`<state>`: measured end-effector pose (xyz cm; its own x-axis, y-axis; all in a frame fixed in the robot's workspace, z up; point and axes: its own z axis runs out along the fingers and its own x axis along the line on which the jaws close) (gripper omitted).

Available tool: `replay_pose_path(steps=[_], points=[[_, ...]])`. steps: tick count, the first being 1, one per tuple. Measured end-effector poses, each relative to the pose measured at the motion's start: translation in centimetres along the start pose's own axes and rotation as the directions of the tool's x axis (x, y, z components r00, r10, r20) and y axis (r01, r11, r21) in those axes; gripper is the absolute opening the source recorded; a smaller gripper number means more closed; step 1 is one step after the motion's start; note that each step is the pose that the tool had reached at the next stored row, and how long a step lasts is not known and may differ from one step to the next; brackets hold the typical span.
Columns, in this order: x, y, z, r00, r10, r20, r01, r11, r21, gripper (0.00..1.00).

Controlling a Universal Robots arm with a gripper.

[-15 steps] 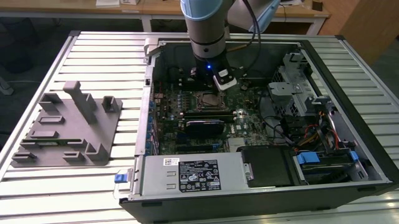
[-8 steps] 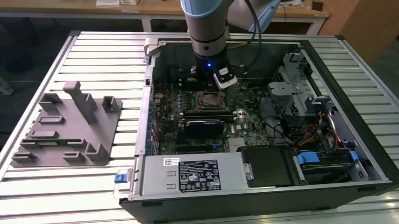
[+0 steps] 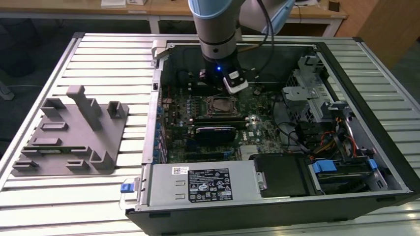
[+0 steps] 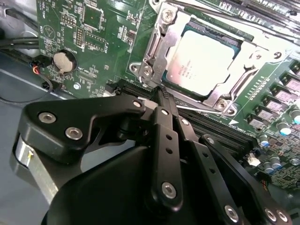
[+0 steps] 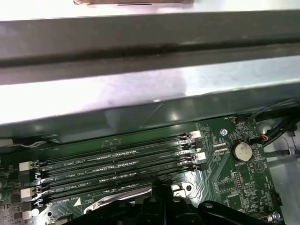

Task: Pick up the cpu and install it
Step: 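Install the first cpu locking lever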

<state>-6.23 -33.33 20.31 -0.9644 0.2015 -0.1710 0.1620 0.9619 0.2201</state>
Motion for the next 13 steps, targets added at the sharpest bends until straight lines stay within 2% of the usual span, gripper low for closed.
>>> replay_pose_path(steps=[13], points=[[0.59, 0.49, 0.0, 1.0, 0.001, -0.0006, -0.001, 1.0, -0.0034, 0.11]])
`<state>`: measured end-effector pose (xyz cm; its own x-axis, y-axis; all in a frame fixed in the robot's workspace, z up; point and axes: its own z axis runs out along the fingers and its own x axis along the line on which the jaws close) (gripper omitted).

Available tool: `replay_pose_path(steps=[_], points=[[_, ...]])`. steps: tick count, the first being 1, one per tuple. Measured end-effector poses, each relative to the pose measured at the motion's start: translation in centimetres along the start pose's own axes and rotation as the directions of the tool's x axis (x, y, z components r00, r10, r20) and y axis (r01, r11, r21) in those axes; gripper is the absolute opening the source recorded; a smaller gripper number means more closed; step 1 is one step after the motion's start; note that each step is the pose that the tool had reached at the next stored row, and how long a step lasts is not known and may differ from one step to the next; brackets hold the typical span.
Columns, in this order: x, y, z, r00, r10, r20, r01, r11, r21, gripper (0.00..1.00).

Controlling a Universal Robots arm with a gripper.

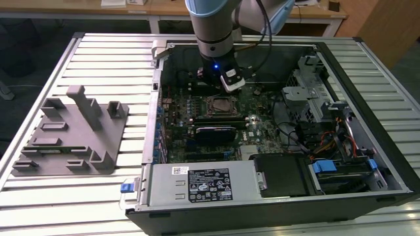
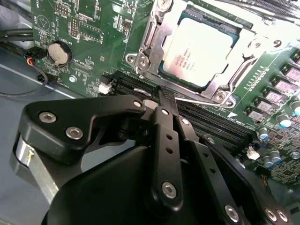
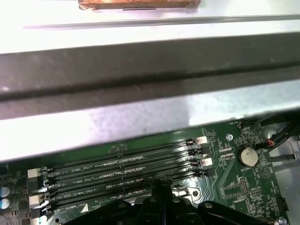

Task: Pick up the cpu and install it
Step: 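Install the first cpu locking lever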

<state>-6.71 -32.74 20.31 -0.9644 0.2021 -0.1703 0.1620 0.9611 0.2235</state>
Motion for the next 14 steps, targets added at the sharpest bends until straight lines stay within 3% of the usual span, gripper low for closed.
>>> replay_pose_path(steps=[14], points=[[0.17, 0.12, 0.17, 1.0, 0.002, -0.0012, -0.002, 1.0, -0.0077, 0.11]])
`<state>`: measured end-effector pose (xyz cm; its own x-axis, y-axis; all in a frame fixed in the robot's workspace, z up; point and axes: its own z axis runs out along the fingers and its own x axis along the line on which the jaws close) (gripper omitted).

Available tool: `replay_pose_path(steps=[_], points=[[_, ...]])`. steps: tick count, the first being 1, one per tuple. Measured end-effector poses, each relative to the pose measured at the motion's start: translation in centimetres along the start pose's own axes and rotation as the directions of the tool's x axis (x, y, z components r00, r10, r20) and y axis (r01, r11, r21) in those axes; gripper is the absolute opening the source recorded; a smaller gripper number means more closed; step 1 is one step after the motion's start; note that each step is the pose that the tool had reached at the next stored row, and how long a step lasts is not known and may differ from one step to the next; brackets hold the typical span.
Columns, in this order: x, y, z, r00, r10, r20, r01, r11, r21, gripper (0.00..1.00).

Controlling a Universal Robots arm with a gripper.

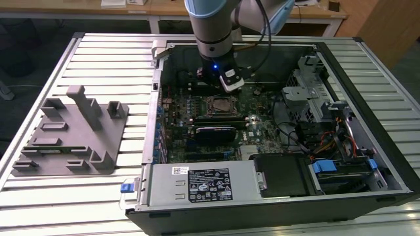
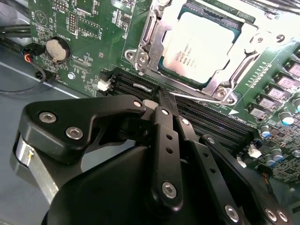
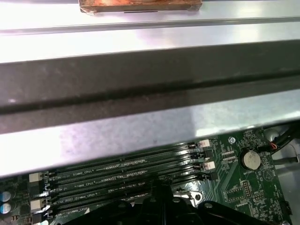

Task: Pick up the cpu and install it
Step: 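Install the first cpu locking lever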

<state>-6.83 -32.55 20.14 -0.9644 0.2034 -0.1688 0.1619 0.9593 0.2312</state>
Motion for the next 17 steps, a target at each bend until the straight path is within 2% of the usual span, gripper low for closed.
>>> replay_pose_path(steps=[5, 17], points=[[0.05, -0.03, 0.15, 1.0, 0.001, -0.0009, -0.001, 1.0, -0.0045, 0.11], [0.12, -0.07, 0.37, 1.0, 0.002, -0.0013, -0.002, 1.0, -0.0069, 0.11]])
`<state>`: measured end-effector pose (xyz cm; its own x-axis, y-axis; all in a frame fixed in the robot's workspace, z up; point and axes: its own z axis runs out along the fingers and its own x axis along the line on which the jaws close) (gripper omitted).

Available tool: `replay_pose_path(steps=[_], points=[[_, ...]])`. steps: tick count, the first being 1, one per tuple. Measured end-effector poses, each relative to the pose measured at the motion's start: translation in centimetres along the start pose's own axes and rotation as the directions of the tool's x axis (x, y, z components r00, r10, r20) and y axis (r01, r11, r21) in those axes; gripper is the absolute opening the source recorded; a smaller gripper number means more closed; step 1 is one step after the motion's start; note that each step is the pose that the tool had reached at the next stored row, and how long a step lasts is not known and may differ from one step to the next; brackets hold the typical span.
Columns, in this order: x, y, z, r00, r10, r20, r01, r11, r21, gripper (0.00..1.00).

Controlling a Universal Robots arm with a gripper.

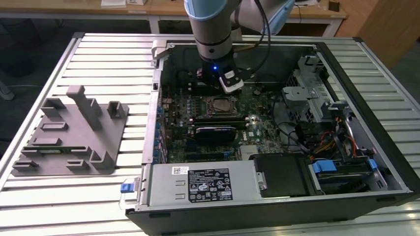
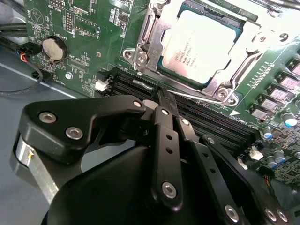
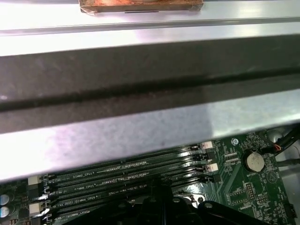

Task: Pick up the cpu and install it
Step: 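Install the first cpu locking lever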

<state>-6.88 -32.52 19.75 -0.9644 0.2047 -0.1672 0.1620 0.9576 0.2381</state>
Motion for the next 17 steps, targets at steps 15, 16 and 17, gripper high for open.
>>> replay_pose_path(steps=[15, 16, 17], points=[[0.06, -0.09, 0.33, 0.9997, -0.007, 0.0237, 0.007, 1.0, 0.0042, 0.11], [0.07, -0.09, 0.35, 0.9997, -0.008, 0.0253, 0.007, 1.0, 0.0044, 0.11], [0.07, -0.1, 0.37, 0.9996, -0.008, 0.0269, 0.008, 1.0, 0.0047, 0.11]])
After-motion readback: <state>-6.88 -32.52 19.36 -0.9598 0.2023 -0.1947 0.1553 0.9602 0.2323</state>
